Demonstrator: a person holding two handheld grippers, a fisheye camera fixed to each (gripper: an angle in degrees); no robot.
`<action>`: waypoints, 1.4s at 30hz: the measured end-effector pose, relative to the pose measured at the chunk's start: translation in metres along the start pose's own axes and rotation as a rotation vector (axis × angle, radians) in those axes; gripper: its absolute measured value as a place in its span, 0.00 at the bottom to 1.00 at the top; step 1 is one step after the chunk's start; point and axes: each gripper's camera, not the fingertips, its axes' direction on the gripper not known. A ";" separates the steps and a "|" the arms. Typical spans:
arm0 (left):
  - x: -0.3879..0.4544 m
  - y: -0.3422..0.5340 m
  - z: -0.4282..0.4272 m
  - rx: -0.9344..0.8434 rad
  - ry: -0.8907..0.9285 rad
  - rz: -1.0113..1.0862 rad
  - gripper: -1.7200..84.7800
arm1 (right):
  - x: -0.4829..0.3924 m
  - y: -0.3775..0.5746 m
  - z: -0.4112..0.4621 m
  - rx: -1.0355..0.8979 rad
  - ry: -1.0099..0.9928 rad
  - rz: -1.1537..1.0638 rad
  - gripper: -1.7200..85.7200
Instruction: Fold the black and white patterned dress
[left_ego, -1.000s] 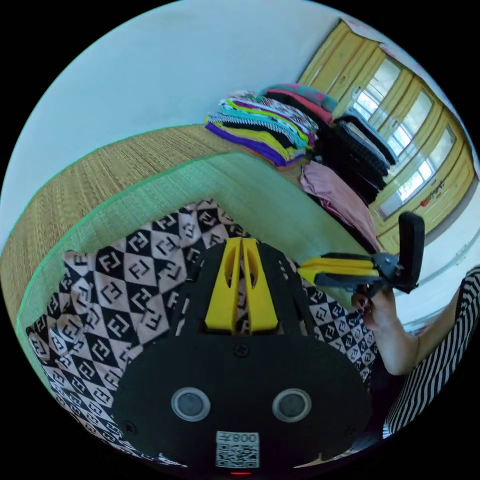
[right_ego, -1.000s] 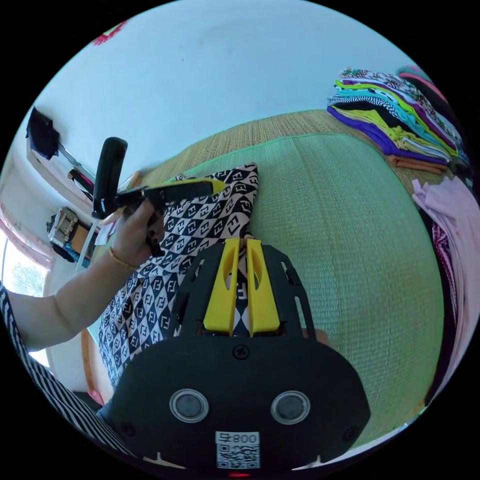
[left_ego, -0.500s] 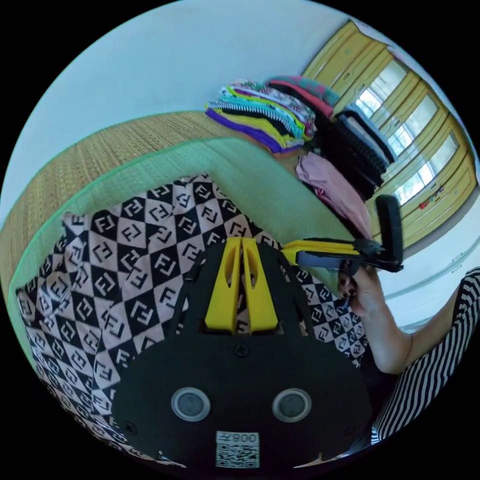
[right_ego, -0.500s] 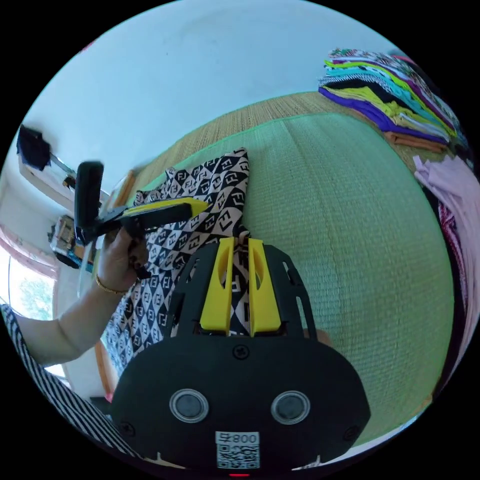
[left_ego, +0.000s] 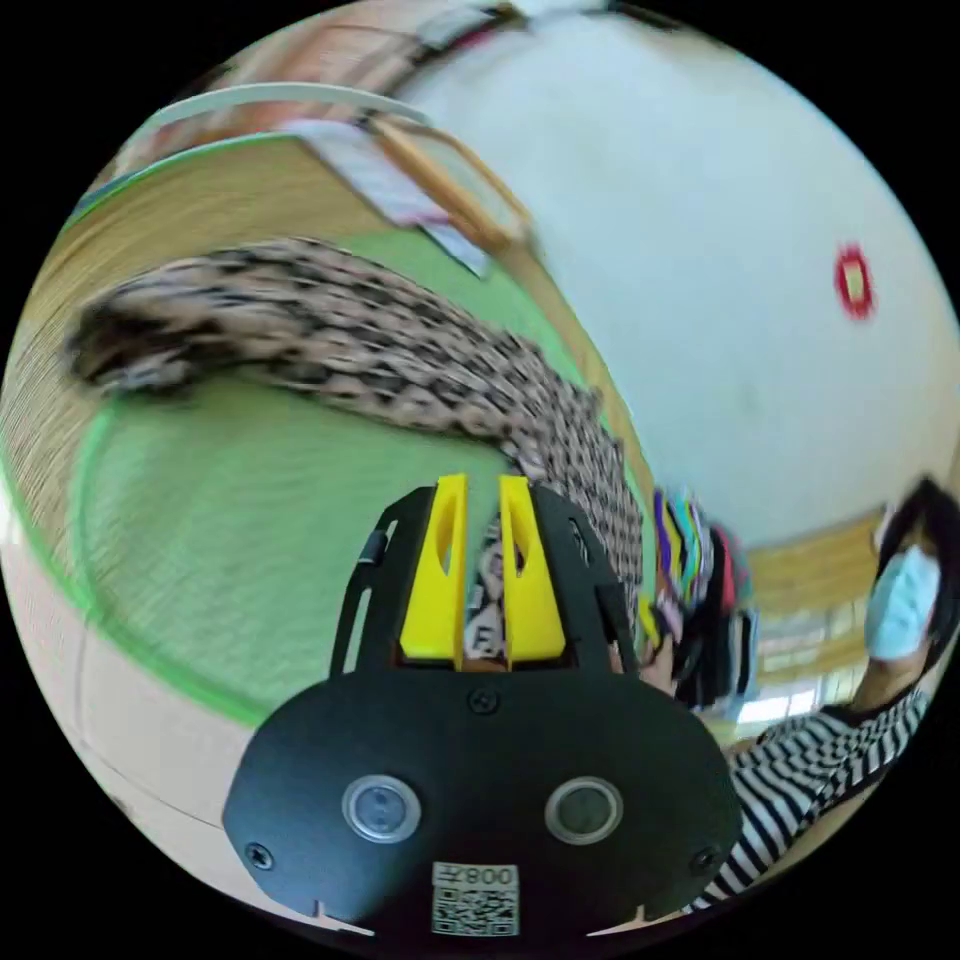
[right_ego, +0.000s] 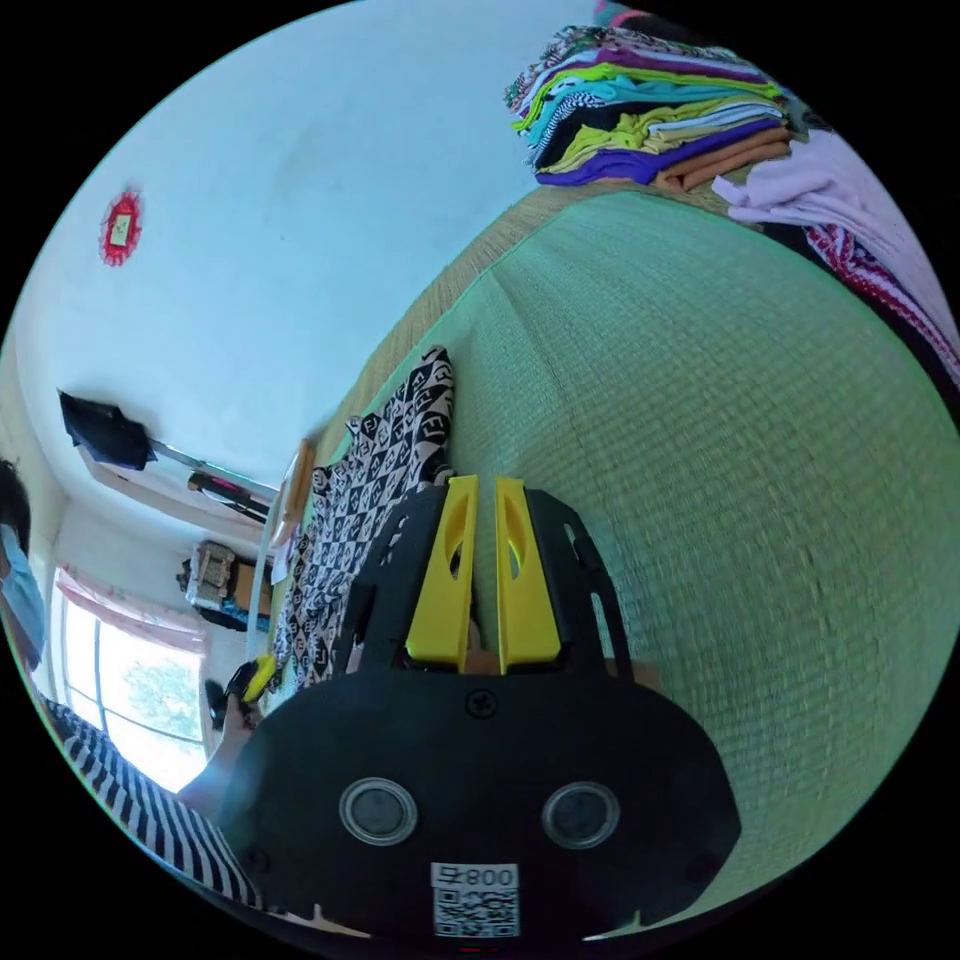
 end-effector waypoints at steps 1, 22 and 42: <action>-0.028 0.004 -0.039 0.104 0.002 -0.102 0.11 | -0.004 0.001 0.000 0.003 0.017 -0.005 0.05; -0.142 -0.008 -0.213 0.382 0.144 -0.531 0.07 | -0.134 -0.015 0.058 -0.150 0.164 -0.177 0.05; 0.181 0.034 0.019 -0.320 0.035 0.644 0.04 | -0.234 -0.043 0.250 -0.469 -0.260 -0.310 0.09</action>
